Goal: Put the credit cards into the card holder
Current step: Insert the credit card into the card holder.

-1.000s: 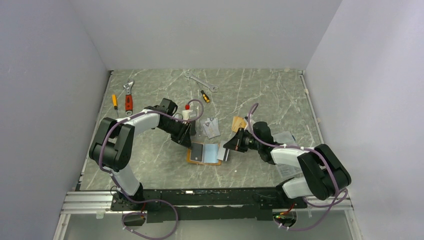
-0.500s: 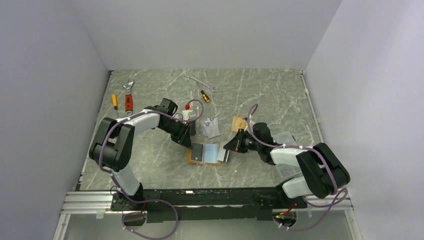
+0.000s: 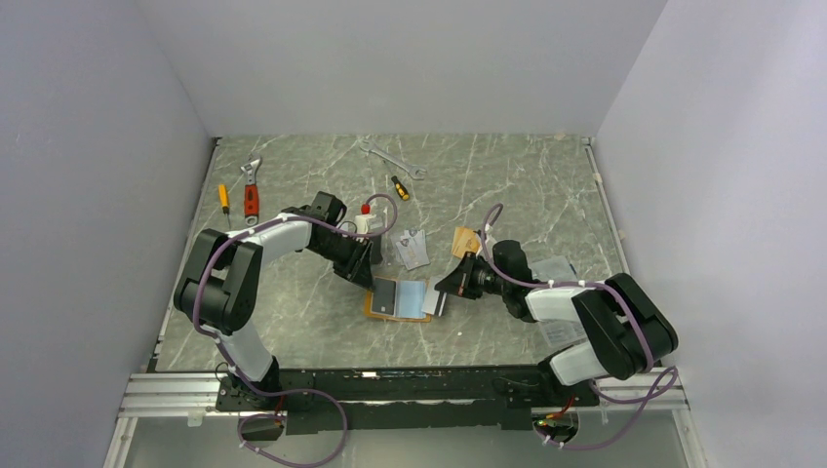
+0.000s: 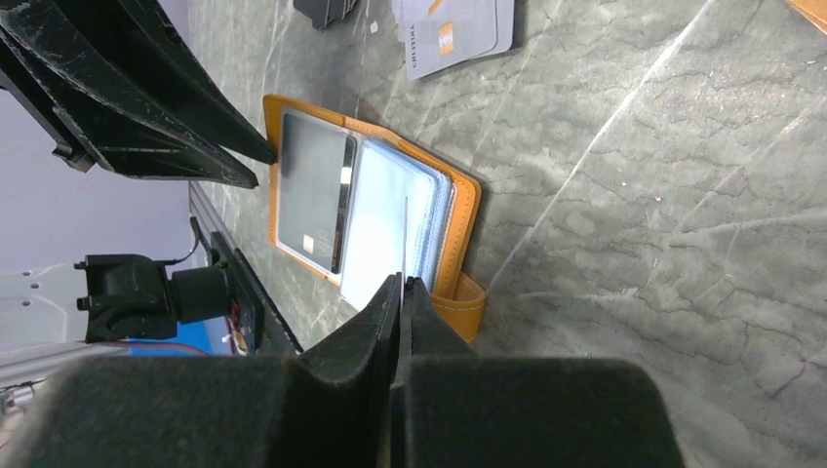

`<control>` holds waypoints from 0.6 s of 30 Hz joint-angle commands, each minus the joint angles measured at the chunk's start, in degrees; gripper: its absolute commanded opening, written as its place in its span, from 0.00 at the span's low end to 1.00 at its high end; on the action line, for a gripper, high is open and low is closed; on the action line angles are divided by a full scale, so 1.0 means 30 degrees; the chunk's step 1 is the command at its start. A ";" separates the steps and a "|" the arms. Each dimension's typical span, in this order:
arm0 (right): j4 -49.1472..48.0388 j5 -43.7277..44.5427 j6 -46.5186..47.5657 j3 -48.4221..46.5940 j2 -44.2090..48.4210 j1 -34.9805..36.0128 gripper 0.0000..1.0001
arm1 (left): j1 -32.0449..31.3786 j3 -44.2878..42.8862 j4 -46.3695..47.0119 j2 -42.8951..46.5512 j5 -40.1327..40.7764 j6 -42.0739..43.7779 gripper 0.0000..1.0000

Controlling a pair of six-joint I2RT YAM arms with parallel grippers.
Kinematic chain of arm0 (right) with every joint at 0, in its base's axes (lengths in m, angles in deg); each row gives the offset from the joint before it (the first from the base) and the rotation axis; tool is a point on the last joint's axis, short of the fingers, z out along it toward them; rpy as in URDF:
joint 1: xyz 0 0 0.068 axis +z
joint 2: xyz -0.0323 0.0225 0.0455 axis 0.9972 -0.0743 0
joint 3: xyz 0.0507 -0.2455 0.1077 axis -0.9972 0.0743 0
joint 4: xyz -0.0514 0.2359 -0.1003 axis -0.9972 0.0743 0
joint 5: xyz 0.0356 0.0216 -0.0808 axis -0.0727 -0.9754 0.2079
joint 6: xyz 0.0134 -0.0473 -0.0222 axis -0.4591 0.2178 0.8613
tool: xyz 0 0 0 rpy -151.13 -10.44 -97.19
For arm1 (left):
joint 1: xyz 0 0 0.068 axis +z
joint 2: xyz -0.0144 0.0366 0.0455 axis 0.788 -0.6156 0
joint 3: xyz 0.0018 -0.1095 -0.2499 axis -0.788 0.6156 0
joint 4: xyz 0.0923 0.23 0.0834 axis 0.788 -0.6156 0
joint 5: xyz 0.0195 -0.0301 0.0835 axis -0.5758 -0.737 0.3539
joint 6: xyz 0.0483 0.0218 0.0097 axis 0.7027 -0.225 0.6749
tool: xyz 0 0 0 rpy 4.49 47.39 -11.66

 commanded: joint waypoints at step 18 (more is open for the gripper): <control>-0.0078 0.0077 0.0599 0.0029 0.0323 -0.0046 0.00 | -0.0076 -0.0528 -0.0343 0.0409 -0.0533 0.0609 0.27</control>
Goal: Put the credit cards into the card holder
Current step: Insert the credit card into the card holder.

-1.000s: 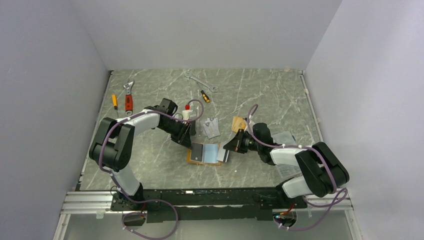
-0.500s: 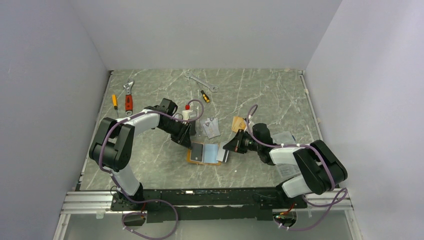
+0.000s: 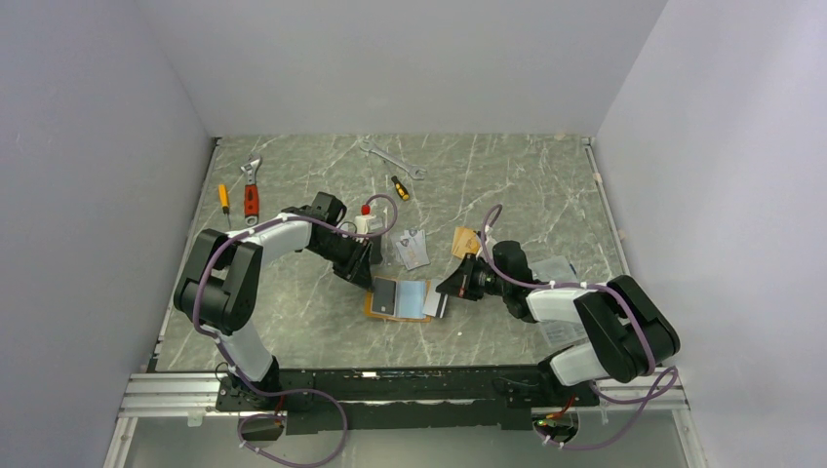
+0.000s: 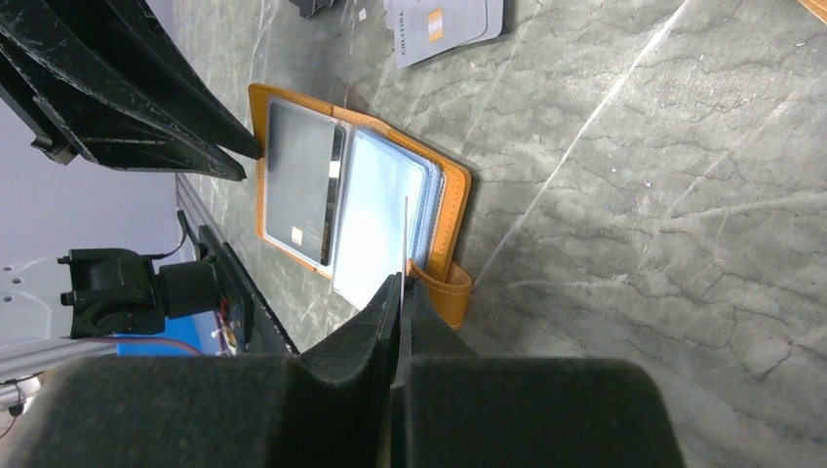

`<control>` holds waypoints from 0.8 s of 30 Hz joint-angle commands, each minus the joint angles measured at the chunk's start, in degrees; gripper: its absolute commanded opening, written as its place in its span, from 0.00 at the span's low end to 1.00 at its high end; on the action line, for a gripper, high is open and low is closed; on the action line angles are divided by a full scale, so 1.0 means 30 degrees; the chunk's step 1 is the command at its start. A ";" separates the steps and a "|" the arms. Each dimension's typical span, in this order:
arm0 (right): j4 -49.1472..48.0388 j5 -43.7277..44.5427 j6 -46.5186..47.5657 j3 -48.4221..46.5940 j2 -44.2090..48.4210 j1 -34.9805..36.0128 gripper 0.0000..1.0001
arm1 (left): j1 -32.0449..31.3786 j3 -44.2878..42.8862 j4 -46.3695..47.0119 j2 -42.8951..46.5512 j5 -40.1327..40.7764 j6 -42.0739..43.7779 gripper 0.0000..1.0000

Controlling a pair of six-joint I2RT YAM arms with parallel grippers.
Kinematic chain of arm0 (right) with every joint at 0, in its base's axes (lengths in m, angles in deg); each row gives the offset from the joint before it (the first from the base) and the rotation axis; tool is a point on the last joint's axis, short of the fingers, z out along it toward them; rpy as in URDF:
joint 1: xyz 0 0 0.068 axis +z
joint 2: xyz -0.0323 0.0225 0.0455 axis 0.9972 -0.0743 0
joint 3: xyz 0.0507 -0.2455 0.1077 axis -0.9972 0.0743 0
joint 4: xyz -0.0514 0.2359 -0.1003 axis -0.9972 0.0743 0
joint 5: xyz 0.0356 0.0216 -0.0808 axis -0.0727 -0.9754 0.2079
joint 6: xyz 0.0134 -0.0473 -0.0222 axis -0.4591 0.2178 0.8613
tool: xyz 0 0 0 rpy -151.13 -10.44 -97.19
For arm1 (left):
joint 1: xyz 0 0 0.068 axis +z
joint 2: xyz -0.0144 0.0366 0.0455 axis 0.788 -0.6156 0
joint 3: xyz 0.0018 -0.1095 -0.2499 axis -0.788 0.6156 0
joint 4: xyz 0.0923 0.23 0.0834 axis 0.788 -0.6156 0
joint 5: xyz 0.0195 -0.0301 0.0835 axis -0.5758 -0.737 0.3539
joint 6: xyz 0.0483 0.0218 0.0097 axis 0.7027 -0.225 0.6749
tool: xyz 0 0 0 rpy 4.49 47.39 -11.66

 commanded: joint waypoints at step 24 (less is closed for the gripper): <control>-0.0792 -0.0336 0.0005 -0.0098 0.0736 -0.0038 0.00 | -0.0076 -0.0644 -0.0234 0.0350 -0.0693 0.0597 0.24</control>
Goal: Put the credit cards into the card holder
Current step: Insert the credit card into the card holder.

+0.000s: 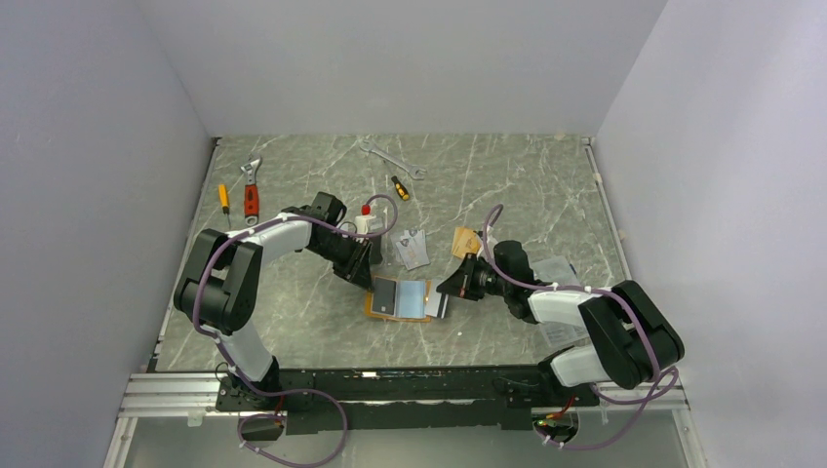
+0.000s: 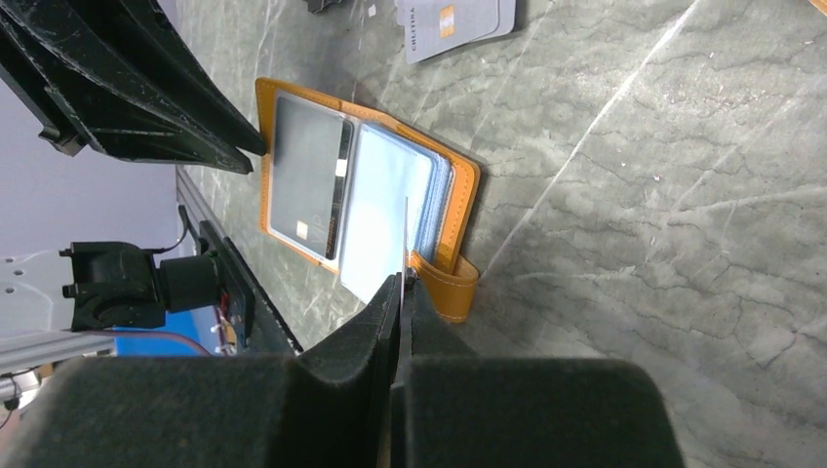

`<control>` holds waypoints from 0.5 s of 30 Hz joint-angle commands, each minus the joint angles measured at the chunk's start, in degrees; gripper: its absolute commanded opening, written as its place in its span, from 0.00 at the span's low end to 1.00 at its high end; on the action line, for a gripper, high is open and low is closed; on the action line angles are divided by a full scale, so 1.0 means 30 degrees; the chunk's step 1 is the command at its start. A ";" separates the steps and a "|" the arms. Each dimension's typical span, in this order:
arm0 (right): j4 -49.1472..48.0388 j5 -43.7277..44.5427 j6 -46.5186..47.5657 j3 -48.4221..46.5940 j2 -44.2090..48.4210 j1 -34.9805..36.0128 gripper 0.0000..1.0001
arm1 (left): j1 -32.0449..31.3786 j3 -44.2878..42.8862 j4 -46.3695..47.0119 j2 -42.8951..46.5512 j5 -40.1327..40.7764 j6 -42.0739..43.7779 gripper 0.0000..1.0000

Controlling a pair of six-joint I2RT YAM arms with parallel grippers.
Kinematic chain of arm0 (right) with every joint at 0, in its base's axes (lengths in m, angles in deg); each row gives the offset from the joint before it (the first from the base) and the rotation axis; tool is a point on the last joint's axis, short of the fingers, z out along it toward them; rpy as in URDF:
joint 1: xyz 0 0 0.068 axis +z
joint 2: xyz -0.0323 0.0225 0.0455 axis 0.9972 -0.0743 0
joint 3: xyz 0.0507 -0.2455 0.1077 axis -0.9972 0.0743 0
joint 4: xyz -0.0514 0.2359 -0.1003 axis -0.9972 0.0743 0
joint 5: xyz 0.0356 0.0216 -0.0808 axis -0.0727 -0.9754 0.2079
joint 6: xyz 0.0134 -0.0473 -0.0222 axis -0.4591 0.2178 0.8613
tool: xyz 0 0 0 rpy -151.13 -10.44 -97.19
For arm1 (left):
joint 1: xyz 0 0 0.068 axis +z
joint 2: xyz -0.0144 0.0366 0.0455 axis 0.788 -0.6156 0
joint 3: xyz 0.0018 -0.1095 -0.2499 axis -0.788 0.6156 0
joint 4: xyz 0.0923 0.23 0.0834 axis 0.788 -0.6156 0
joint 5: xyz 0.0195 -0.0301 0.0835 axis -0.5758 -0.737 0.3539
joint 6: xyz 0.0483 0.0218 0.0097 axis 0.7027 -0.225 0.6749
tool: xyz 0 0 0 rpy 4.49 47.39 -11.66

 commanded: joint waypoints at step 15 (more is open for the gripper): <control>-0.2376 -0.0147 -0.0845 -0.0169 -0.0143 0.0733 0.00 | -0.0073 -0.0630 -0.0238 0.0378 -0.0615 0.0538 0.22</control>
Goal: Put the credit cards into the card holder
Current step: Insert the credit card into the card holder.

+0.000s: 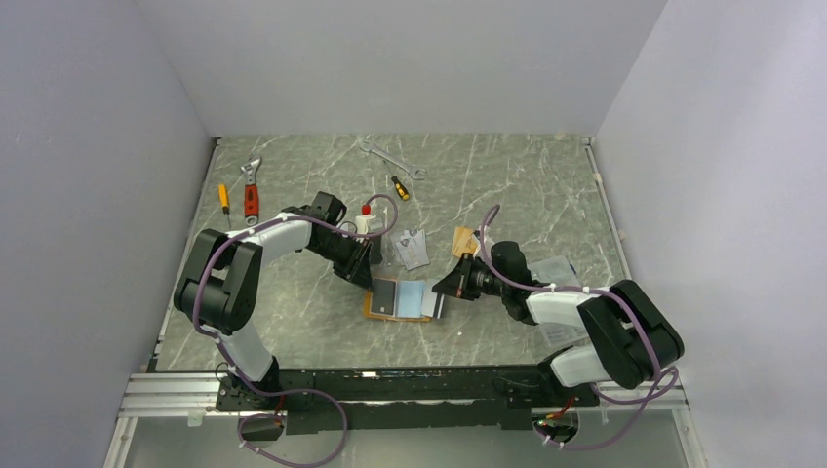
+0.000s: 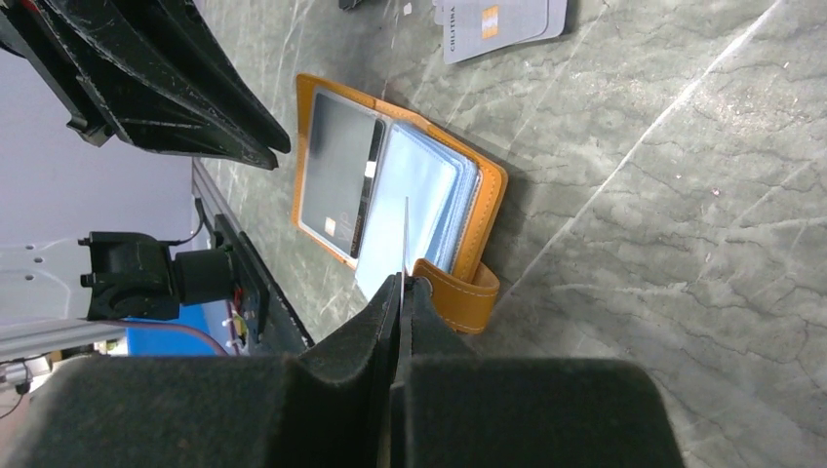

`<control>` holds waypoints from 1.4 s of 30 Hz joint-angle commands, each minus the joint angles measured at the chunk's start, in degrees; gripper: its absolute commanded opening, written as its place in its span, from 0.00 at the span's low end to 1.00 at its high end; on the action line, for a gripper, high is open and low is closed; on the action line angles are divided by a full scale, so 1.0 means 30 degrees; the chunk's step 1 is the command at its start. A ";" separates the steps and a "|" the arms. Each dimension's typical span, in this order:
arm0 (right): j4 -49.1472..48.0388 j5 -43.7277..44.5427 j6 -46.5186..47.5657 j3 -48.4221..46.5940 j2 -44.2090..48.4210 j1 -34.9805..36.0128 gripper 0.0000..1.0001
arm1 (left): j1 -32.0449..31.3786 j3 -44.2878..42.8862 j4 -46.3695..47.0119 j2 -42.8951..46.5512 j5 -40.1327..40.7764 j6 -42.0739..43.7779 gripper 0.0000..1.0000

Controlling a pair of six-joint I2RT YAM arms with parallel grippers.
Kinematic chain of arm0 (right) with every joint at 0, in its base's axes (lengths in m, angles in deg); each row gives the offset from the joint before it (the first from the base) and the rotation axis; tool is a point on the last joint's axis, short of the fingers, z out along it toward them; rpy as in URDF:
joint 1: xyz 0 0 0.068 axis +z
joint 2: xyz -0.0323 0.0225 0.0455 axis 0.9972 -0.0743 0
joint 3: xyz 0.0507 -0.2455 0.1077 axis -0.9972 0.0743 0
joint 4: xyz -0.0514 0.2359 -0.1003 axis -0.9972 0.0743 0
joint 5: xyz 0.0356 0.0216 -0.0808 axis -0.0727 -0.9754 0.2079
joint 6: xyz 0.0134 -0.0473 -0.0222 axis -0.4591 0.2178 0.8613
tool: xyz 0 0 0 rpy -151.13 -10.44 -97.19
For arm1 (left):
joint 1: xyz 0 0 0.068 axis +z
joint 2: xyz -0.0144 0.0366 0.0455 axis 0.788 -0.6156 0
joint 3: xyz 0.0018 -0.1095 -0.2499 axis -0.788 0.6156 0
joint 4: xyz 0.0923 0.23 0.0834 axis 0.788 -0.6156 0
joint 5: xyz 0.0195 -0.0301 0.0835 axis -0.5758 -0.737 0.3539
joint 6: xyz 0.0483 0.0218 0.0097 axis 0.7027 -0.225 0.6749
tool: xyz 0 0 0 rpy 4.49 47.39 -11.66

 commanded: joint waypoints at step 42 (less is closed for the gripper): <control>-0.5847 -0.1431 -0.3124 -0.4409 -0.7069 0.2682 0.00 | 0.1418 -0.2621 -0.3308 0.0764 -0.0408 0.3716 0.25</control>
